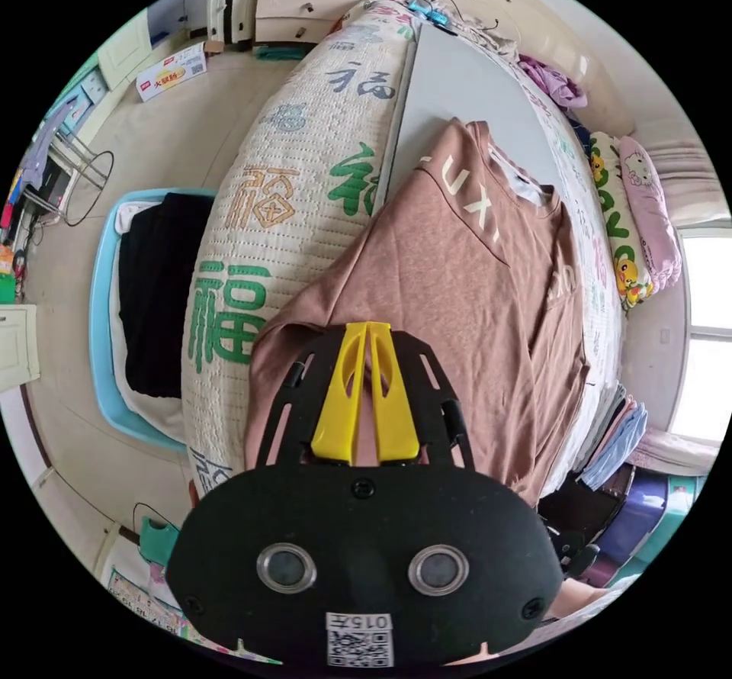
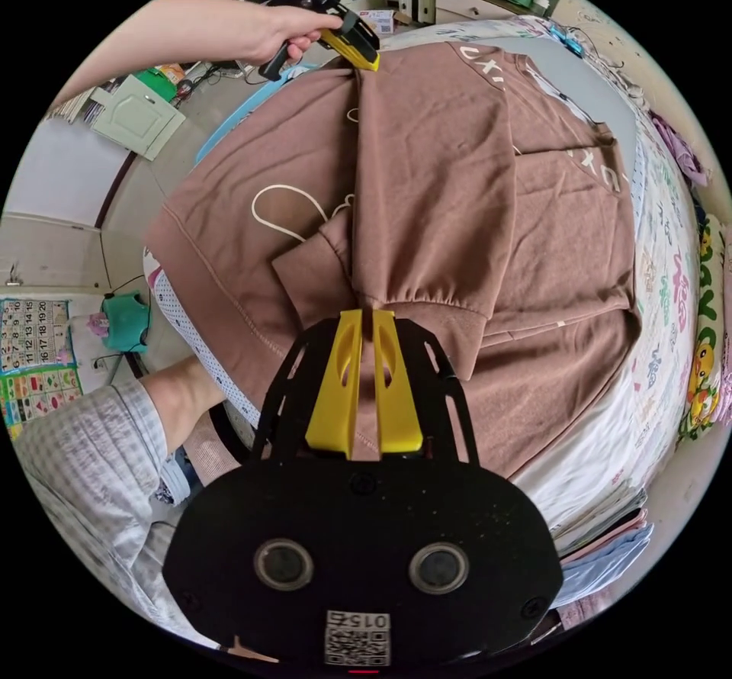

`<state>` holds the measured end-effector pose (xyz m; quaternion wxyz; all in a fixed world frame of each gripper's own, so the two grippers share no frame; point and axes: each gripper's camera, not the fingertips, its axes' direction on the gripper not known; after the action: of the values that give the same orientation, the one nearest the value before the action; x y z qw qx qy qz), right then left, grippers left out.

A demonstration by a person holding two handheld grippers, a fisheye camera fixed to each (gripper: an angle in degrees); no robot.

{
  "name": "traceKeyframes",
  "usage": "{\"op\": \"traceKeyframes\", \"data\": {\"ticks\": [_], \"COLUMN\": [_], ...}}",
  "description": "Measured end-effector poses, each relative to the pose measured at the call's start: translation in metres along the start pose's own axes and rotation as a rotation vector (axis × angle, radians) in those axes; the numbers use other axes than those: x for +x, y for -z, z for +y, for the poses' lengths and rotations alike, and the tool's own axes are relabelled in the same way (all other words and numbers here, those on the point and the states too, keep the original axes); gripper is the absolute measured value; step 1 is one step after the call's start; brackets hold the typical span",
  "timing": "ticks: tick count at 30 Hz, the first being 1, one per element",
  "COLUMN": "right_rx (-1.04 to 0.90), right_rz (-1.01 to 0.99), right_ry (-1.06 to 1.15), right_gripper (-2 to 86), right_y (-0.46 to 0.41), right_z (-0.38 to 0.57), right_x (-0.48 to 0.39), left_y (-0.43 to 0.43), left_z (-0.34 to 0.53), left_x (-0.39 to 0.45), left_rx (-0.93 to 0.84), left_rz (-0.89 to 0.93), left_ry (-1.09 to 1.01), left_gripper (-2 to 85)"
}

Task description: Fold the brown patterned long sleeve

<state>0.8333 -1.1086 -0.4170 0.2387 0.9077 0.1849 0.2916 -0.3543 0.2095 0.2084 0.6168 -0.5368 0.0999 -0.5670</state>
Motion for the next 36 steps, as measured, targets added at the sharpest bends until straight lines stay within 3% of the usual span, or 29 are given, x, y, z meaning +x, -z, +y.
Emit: {"op": "traceKeyframes", "data": {"ticks": [4,8,11,14,17,23,27,28,36], "right_rx": [-0.015,0.041,0.249,0.285,0.194,0.123,0.094,0.091,0.155], "right_rz": [-0.033,-0.240,-0.395,-0.303,-0.401,-0.376,-0.356,-0.354,-0.216], "right_ry": [-0.031,-0.149,-0.300,-0.473,-0.594,-0.615,-0.591,-0.587,-0.482], "right_gripper": [3.0,7.1,8.2,8.3,8.5,3.1,1.1,1.0,0.8], "right_y": [0.031,0.094,0.165,0.195,0.185,0.209,0.230,0.232,0.283], "right_z": [-0.028,-0.051,-0.042,-0.037,-0.053,-0.111,-0.140,-0.145,-0.204], "right_x": [-0.004,0.016,0.050,0.086,0.115,0.094,0.075,0.073,0.009], "left_y": [-0.006,-0.009,0.006,0.021,0.011,-0.047,-0.070,-0.078,-0.093], "left_z": [0.000,-0.003,0.002,0.002,-0.007,-0.018,-0.019,-0.019,0.012], "left_x": [0.027,0.043,0.060,0.082,0.106,0.142,0.149,0.150,0.166], "left_rx": [-0.034,-0.077,0.001,0.060,0.013,-0.091,-0.114,-0.139,-0.058], "left_rz": [-0.125,-0.200,-0.254,-0.138,-0.035,0.111,-0.017,-0.124,-0.308], "left_ry": [-0.134,-0.178,-0.271,-0.387,-0.453,-0.414,-0.380,-0.378,-0.533], "left_gripper": [-0.8,-0.6,-0.2,0.9,2.5,2.8,0.7,0.1,-0.7]}}
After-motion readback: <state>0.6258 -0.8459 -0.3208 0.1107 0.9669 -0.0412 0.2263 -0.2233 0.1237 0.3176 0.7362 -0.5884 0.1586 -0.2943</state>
